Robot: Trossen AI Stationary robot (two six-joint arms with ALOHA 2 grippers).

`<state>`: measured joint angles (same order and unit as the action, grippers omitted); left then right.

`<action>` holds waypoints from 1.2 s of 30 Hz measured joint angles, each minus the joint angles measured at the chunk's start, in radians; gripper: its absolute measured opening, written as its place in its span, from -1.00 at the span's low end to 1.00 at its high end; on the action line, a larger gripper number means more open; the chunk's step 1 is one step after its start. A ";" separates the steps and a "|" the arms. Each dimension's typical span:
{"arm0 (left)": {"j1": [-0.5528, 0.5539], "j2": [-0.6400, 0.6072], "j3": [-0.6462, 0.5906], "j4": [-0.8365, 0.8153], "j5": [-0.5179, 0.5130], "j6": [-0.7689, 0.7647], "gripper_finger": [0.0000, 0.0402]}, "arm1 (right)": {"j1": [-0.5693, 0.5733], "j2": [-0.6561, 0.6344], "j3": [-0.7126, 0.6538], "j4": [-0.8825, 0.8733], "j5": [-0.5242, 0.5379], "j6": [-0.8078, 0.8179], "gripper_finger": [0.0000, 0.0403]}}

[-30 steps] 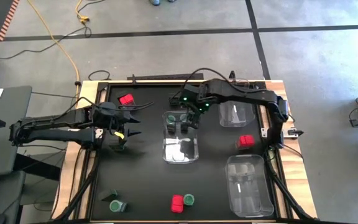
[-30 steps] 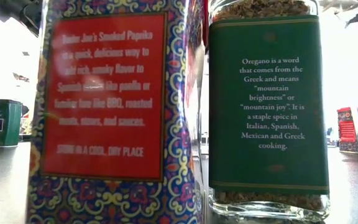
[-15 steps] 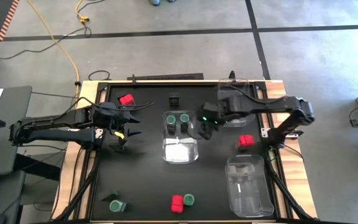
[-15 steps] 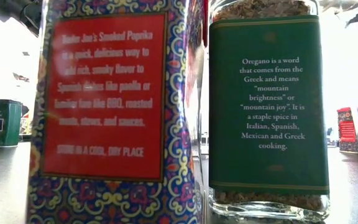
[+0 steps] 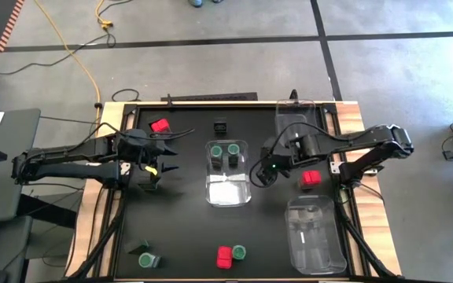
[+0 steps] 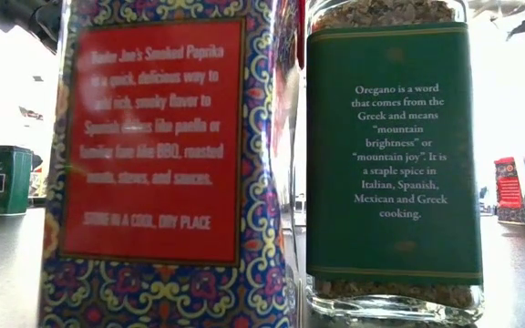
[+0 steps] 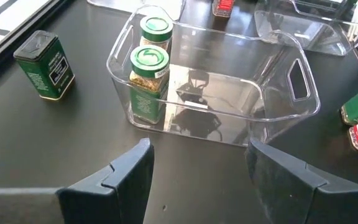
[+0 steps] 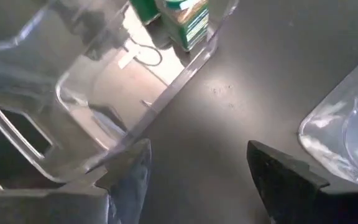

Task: Sort spices by type
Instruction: Put the red seasoning can into the top transparent bin

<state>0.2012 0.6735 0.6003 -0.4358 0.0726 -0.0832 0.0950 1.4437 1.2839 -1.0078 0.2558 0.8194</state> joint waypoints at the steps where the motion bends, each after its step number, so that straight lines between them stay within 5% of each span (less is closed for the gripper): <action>1: 0.000 0.000 0.000 0.000 0.000 -0.006 0.21 | -0.003 0.002 0.000 -0.004 0.000 -0.034 0.45; 6: 0.000 0.000 0.000 0.000 0.000 -0.060 0.21 | -0.017 -0.017 0.000 -0.051 -0.015 -0.160 0.45; 17: 0.000 0.000 0.000 0.000 0.000 -0.098 0.21 | 0.004 -0.098 0.001 -0.482 -0.022 -0.405 0.45; 23: 0.000 0.000 0.000 0.000 0.000 -0.104 0.21 | 0.018 -0.107 -0.049 -0.492 -0.030 -0.548 0.45; 29: 0.000 0.000 0.000 -0.001 0.000 -0.130 0.21 | 0.073 -0.195 -0.258 -0.386 -0.094 -0.552 0.45; 36: 0.000 0.000 0.000 -0.001 0.000 -0.123 0.21 | 0.098 -0.263 -0.346 -0.373 -0.101 -0.583 0.44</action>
<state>0.2014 0.6731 0.6003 -0.4372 0.0723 -0.2060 0.1925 1.1806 0.9374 -1.3805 0.1547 0.2365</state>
